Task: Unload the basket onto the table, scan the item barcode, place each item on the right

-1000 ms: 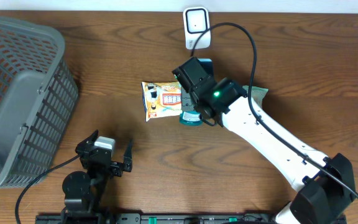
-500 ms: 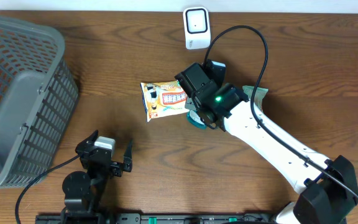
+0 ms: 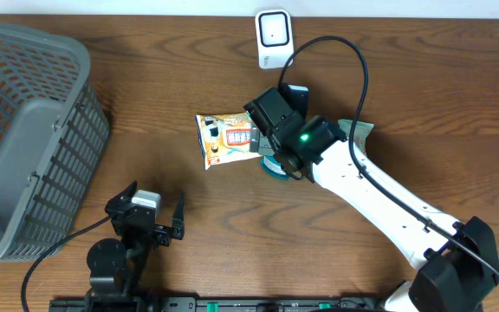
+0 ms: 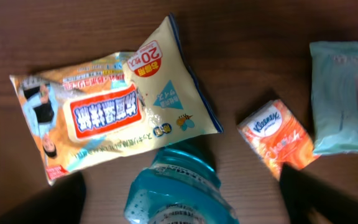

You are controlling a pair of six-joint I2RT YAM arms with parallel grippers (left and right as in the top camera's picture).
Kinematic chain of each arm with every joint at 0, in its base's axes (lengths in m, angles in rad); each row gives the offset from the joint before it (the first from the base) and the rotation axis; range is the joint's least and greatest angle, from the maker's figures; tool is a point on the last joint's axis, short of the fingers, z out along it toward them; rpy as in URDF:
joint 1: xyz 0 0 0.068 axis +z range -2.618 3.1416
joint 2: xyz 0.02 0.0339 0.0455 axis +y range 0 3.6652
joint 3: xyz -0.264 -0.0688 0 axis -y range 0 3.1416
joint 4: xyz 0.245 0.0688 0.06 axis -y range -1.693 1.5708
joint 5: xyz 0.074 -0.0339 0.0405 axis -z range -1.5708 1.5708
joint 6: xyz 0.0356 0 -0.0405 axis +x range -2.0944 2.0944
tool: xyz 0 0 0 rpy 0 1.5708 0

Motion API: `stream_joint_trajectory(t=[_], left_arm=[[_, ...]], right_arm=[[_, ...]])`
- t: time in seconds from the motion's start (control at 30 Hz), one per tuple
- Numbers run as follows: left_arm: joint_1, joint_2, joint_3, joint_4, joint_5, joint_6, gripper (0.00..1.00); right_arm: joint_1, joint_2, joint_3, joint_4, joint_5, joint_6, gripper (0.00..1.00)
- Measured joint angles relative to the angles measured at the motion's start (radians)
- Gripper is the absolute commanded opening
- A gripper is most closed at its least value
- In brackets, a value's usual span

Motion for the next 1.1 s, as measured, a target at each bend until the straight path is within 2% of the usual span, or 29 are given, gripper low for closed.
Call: stream_joint_trajectory(t=[0.23,0.53,0.63,0.83,1.1], left_arm=[[0.000,0.000,0.000,0.000,0.000,0.000,0.98],[0.000,0.000,0.000,0.000,0.000,0.000,0.98],[0.000,0.000,0.000,0.000,0.000,0.000,0.98],[0.000,0.000,0.000,0.000,0.000,0.000,0.98],[0.000,0.000,0.000,0.000,0.000,0.000,0.98]], right_arm=[[0.000,0.002,0.122,-0.101,-0.002,-0.102,0.99],[-0.001,0.002,0.463,-0.443,0.000,-0.298,0.99],[-0.001,0.002,0.518,-0.507,0.001,-0.336,0.99],[-0.001,0.002,0.485,-0.505,-0.002,-0.441,0.99],[-0.001,0.003,0.227,-0.332,-0.105,-0.575,0.99]])
